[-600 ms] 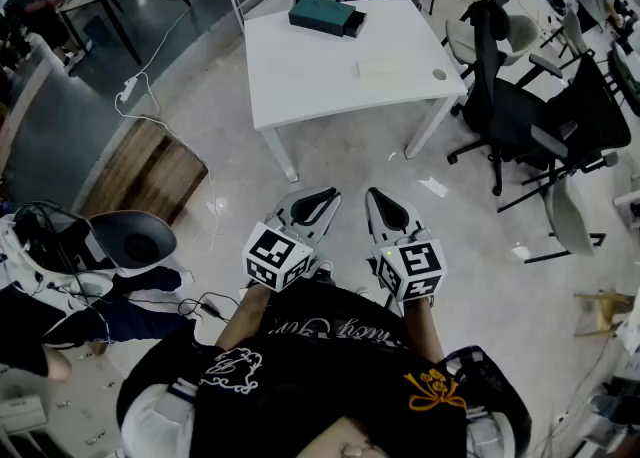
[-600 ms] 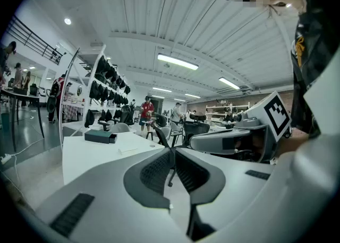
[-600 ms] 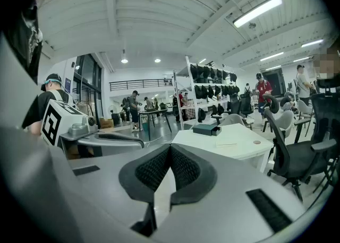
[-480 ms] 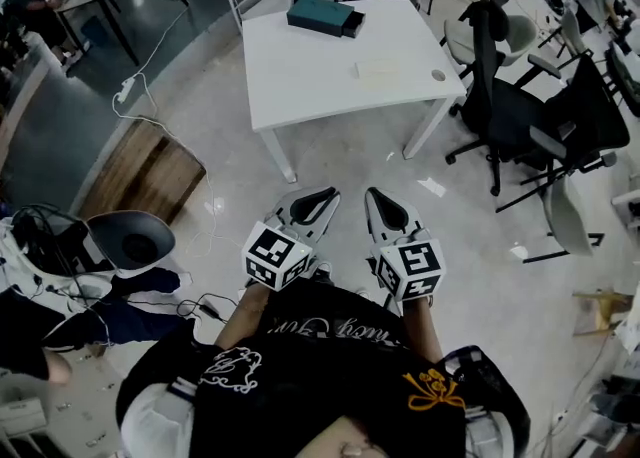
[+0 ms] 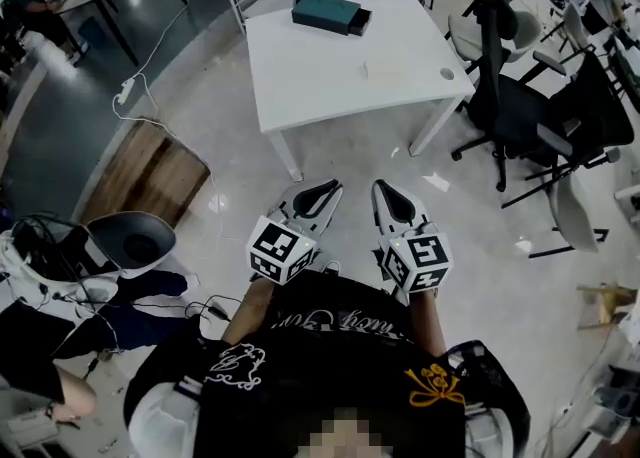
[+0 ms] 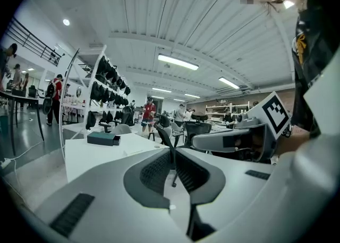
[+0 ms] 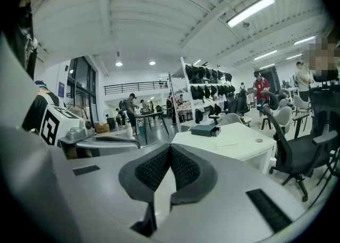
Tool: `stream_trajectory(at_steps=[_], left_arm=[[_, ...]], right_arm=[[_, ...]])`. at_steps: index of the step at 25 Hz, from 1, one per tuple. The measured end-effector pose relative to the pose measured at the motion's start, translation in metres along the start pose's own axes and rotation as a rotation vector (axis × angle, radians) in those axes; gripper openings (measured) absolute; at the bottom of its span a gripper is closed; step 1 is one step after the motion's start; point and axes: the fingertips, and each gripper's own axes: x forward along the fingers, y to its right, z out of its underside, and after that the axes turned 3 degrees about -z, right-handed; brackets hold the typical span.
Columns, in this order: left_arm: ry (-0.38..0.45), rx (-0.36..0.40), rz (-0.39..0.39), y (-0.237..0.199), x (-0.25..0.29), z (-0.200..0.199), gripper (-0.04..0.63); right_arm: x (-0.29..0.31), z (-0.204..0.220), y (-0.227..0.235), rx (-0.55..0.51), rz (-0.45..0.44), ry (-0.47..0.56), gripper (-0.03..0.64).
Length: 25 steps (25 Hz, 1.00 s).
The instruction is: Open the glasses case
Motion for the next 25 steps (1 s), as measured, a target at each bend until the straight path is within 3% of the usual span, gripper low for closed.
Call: stream_trajectory(at_steps=[9,16,25], left_arm=[[0.002,0.009,0.052,-0.032,0.001,0.006,0.044],[0.009,-0.018,0.093,-0.027,0.007,0.016,0.044],[-0.014,-0.042,0.069,-0.037,0.027,0.027,0.044]], right_arm=[[0.019,0.009,-0.002,0.020,0.082,-0.009,0.014],[0.008,0.018,0.006,0.028,0.144,-0.035,0.014],[0.026,0.024,0.025,0.041,0.120,-0.082,0.014]])
